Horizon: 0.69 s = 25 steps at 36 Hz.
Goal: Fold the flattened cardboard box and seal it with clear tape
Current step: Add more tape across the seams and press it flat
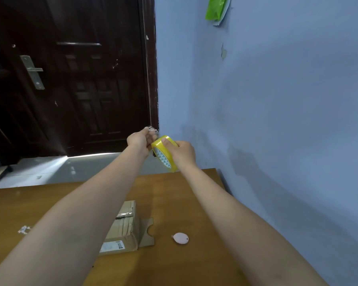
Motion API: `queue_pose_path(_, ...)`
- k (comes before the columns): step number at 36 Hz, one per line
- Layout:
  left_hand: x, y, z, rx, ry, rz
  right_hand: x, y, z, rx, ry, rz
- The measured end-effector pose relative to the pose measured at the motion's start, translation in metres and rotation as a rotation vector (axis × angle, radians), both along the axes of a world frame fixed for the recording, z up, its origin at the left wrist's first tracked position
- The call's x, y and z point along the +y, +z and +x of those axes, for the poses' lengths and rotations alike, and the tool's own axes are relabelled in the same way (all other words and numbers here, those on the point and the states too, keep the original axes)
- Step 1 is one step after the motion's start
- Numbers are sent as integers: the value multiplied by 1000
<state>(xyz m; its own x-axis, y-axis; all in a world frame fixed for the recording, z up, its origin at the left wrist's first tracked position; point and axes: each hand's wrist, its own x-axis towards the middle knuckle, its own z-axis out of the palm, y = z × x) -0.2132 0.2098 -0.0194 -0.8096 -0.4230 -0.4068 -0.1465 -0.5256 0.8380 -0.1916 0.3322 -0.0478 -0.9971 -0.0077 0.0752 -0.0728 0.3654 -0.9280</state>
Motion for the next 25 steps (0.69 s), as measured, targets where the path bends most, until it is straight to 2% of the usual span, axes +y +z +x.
queue_pose_path(4, 3, 3, -1, -2, -4, -1, 0, 0, -2, -6, -14, 45)
queue_pose_path(9, -5, 0, -3, 13, -46, -15, -2, -1, -1, -11, -31, 8)
queue_pose_path(15, -17, -7, -1, -40, -135, -130, -10, -10, 9, -6, -42, 60)
queue_pose_path(22, -33, -28, 11, 41, -98, -289, -23, -23, 43, -10, 55, -16)
queue_pose_path(25, -37, -37, 18, 35, -82, -285, -29, -28, 57, -6, 94, -13)
